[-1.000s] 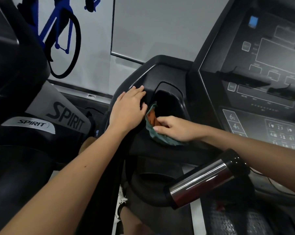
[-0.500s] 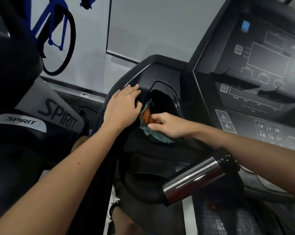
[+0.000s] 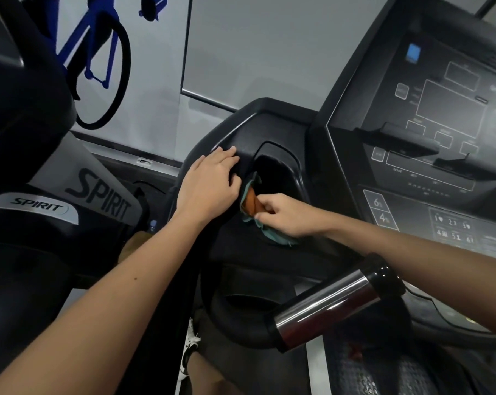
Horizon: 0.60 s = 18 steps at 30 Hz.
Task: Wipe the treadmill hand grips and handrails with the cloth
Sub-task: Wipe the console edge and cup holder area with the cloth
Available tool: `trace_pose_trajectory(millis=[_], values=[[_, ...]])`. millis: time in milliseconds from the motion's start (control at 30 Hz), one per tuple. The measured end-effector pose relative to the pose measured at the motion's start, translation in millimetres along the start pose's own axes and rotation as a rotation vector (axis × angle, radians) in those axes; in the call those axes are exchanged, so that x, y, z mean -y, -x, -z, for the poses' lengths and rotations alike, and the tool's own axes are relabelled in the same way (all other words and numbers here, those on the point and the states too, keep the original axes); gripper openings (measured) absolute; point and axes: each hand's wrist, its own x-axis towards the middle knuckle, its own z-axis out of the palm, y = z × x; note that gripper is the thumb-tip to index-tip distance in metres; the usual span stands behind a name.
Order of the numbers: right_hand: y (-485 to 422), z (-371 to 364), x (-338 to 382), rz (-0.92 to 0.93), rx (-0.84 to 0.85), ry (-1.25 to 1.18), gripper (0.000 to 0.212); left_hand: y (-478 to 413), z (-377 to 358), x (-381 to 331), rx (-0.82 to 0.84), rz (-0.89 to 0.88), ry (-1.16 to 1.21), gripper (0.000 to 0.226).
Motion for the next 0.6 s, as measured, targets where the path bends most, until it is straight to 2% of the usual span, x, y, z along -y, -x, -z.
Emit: trace_pose_trajectory(millis=[67,167,233,333,433,533,600], values=[[-7.7,-2.3,4.4,-0.025,-0.08,-0.144,0.008,-0.1,-0.6,0.3,0.003,-0.001,-0.002,0.046],[-26.6,-7.6,16.2,-0.115,-0.189,-0.401,0.019,-0.3,-1.1,1.0,-0.005,0.0,-0.004,0.046],[-28.4,-11.4,11.6,-0.11,-0.187,-0.372,0.021,-0.4,-0.7,1.0,-0.006,-0.001,-0.002,0.046],[-5.1,-4.0,1.0,0.064,0.004,-0.087,0.019,-0.4,-0.3,1.4,-0.01,-0.003,-0.002,0.046],[22.2,23.4,0.3,0.144,0.229,0.377,0.032,0.2,0.0,0.6,0.01,-0.003,0.001,0.045],[25.2,44.0,-3.4,0.15,0.307,0.806,0.022,0.6,0.8,0.7,0.021,0.003,0.005,0.046],[13.3,46.5,-7.8,0.165,0.307,1.019,0.029,1.6,1.2,0.7,0.025,0.004,0.002,0.046]])
